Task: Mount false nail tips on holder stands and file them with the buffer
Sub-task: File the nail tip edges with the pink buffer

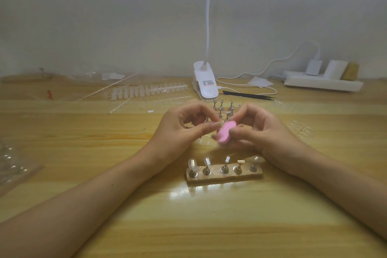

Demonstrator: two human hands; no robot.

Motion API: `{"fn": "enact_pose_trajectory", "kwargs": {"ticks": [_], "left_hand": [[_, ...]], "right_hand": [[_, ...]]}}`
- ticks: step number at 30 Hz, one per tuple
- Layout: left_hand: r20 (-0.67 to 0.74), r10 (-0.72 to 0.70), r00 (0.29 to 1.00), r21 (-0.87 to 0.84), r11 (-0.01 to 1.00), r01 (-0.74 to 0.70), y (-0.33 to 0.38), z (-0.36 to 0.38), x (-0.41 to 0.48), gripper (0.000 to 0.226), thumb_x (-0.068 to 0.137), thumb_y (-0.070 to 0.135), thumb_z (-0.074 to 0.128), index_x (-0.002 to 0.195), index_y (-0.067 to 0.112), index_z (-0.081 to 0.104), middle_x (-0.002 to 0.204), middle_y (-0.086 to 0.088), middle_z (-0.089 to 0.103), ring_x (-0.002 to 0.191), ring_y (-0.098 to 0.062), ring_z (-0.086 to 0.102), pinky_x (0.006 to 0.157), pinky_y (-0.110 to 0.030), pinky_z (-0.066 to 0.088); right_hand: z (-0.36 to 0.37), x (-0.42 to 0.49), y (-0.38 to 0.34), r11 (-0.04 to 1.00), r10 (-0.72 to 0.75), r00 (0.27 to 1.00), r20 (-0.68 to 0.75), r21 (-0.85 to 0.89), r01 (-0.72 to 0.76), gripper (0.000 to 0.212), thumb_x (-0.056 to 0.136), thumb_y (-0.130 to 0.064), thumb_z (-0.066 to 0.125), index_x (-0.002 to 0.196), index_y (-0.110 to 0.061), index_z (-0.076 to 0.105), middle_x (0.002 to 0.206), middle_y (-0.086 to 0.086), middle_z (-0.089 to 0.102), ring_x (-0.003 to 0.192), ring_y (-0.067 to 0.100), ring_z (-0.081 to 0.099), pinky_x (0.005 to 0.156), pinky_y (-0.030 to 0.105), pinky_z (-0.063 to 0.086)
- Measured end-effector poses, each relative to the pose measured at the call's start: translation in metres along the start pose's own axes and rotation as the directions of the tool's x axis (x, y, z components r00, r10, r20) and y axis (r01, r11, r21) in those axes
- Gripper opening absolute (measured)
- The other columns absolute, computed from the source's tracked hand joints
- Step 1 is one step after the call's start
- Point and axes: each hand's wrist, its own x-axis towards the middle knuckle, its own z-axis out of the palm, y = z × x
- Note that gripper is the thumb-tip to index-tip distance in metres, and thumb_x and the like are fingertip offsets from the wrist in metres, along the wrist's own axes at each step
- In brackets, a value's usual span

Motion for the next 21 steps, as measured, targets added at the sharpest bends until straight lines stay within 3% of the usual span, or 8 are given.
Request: {"fn": "enact_pose_trajectory", "kwargs": {"ticks": [2, 6, 10, 15, 19, 21], "left_hand": [[-0.003, 0.011, 1.000, 0.003, 1.000, -0.011, 0.0003, 0.0000, 0.0000, 0.011, 0.080, 0.021, 0.072, 0.081, 0.011, 0.070, 0.065, 0.015, 0.052, 0.063, -0.008, 0.045, 0.066, -0.020, 0.040], [-0.006, 0.003, 1.000, 0.006, 1.000, -0.003, 0.0003, 0.0002, 0.0001, 0.011, 0.080, 0.021, 0.073, 0.081, 0.011, 0.070, 0.064, 0.017, 0.052, 0.063, -0.008, 0.046, 0.065, -0.020, 0.042], [0.001, 0.007, 1.000, 0.032, 0.999, -0.007, 0.0001, 0.0000, 0.0001, 0.006, 0.083, 0.013, 0.073, 0.082, 0.008, 0.070, 0.065, 0.017, 0.052, 0.063, -0.006, 0.046, 0.067, -0.018, 0.040], [0.018, -0.016, 1.000, 0.012, 1.000, 0.016, 0.0010, 0.0001, -0.0004, 0.008, 0.083, 0.015, 0.073, 0.083, 0.009, 0.069, 0.062, 0.017, 0.052, 0.062, -0.007, 0.046, 0.065, -0.017, 0.041], [0.017, -0.003, 1.000, 0.029, 1.000, 0.003, 0.0014, 0.0000, 0.0005, 0.005, 0.085, 0.008, 0.071, 0.082, 0.007, 0.068, 0.061, 0.019, 0.055, 0.061, -0.004, 0.046, 0.065, -0.014, 0.039], [0.013, -0.008, 1.000, 0.026, 1.000, 0.008, 0.0012, 0.0001, 0.0001, 0.007, 0.085, 0.011, 0.072, 0.083, 0.006, 0.068, 0.060, 0.018, 0.053, 0.061, -0.005, 0.046, 0.065, -0.016, 0.040]], "right_hand": [[0.0013, -0.0004, 0.0021, 0.999, -0.017, 0.999, 0.049, -0.048, 0.019, 0.021, 0.079, -0.008, 0.075, 0.091, -0.007, 0.058, 0.098, 0.017, 0.073, 0.088, 0.034, 0.075, 0.069, 0.031, 0.061], [-0.0002, 0.0004, -0.0002, 0.998, -0.055, 0.995, -0.083, 0.026, 0.058, 0.026, 0.073, -0.018, 0.081, 0.088, -0.011, 0.061, 0.091, 0.013, 0.074, 0.080, 0.025, 0.075, 0.066, 0.028, 0.060], [0.0029, -0.0013, 0.0022, 0.993, -0.029, 0.999, 0.034, -0.117, 0.033, 0.024, 0.077, -0.018, 0.081, 0.088, -0.011, 0.062, 0.096, 0.014, 0.075, 0.089, 0.036, 0.075, 0.070, 0.034, 0.062], [-0.0004, 0.0002, -0.0016, 0.995, -0.082, 0.989, -0.126, 0.045, 0.088, 0.022, 0.074, -0.016, 0.077, 0.086, -0.011, 0.060, 0.090, 0.012, 0.074, 0.082, 0.026, 0.075, 0.070, 0.027, 0.060], [0.0031, -0.0012, 0.0014, 0.994, -0.026, 1.000, 0.013, -0.102, 0.027, 0.023, 0.075, -0.016, 0.081, 0.087, -0.012, 0.062, 0.096, 0.016, 0.074, 0.087, 0.036, 0.075, 0.067, 0.034, 0.061], [0.0027, 0.0007, -0.0007, 0.998, -0.057, 0.996, -0.067, -0.020, 0.056, 0.022, 0.075, -0.017, 0.079, 0.087, -0.012, 0.061, 0.092, 0.013, 0.074, 0.083, 0.028, 0.075, 0.067, 0.030, 0.061]]}}
